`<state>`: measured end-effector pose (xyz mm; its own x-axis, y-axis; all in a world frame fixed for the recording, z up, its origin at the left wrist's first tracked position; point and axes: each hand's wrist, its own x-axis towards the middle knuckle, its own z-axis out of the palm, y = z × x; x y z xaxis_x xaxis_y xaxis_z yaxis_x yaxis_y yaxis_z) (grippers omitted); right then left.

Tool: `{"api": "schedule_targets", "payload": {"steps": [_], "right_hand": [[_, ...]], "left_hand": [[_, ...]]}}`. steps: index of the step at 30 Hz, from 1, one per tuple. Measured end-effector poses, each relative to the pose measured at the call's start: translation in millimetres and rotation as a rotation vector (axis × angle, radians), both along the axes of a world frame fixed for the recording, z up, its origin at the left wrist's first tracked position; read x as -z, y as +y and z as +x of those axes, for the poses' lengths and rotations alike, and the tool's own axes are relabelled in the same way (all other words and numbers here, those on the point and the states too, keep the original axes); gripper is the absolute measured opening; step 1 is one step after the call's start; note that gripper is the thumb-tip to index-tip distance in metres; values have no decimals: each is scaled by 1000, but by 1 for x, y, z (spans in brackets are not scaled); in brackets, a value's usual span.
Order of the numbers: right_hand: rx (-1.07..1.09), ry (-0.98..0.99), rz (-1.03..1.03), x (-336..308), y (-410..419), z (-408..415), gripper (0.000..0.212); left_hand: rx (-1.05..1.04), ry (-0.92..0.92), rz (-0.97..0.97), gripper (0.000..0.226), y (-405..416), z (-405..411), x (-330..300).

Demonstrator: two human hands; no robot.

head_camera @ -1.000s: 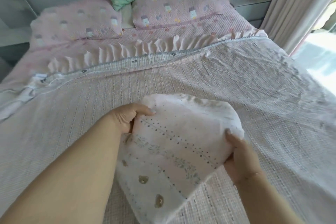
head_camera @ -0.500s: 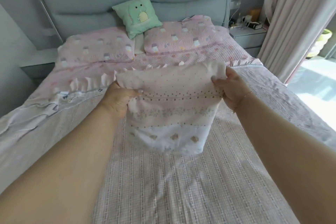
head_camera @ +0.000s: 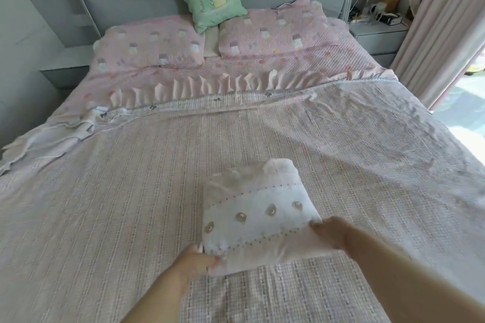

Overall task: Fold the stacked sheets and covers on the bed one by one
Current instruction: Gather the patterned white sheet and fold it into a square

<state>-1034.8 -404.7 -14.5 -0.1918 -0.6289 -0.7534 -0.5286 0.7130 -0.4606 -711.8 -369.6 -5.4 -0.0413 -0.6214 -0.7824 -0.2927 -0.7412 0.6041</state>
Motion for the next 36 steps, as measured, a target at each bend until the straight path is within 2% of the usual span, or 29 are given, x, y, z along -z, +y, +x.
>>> {"api": "schedule_targets", "payload": {"steps": [2, 3, 5, 8, 10, 11, 12, 15, 16, 18, 20, 21, 22, 23, 24, 26, 27, 29, 32, 36], "right_hand": [[-58, 38, 66, 21, 16, -5, 55], [-105, 50, 70, 27, 20, -8, 57], [-151, -11, 113, 29, 23, -13, 50], [-271, -140, 397, 17, 27, -22, 32], [-379, -141, 533, 14, 28, -28, 34], [-409, -118, 539, 14, 26, -28, 41], [-393, -88, 496, 15, 23, -27, 49], [-109, -133, 201, 24, 10, -12, 59], [-56, -128, 83, 26, 5, -6, 56], [9, 4, -147, 28, -4, 6, 37], [106, 180, -322, 24, -5, 15, 21], [116, 284, -382, 22, -4, 22, 18], [47, 426, -461, 19, 0, 29, 25], [-89, 559, -549, 19, 3, 37, 37], [-247, 624, -632, 22, 6, 47, 50], [-551, 617, -659, 25, 5, 65, 66], [-663, 602, -619, 31, 1, 71, 69], [-782, 614, -533, 47, -7, 72, 69], [-773, 664, -431, 72, -12, 55, 69], [-610, 590, -280, 97, -15, 40, 68]], "left_hand": [[-24, -75, 55, 21, 15, -6, 14], [-3, -100, 69, 17, 19, -8, 18], [61, -81, 102, 28, 22, -9, 23], [291, -13, 253, 64, 30, -3, 22], [370, -53, 273, 63, 34, -2, 23], [342, -68, 232, 62, 33, -2, 25], [266, -59, 178, 60, 30, -3, 28], [-12, 5, -21, 43, 18, -12, 34], [-97, 8, -119, 35, 14, -16, 35], [-257, -76, -295, 26, 5, -25, 35], [-299, -278, -419, 23, -2, -33, 35], [-245, -493, -472, 27, -4, -37, 37], [-156, -754, -539, 34, -5, -40, 40], [-49, -944, -620, 44, -6, -46, 44], [67, -1046, -726, 52, -8, -54, 47], [341, -1038, -908, 60, -13, -74, 52], [476, -1014, -901, 61, -18, -82, 53], [654, -992, -757, 60, -25, -85, 63], [661, -995, -540, 63, -28, -77, 90], [641, -976, -450, 64, -34, -69, 116]]}}
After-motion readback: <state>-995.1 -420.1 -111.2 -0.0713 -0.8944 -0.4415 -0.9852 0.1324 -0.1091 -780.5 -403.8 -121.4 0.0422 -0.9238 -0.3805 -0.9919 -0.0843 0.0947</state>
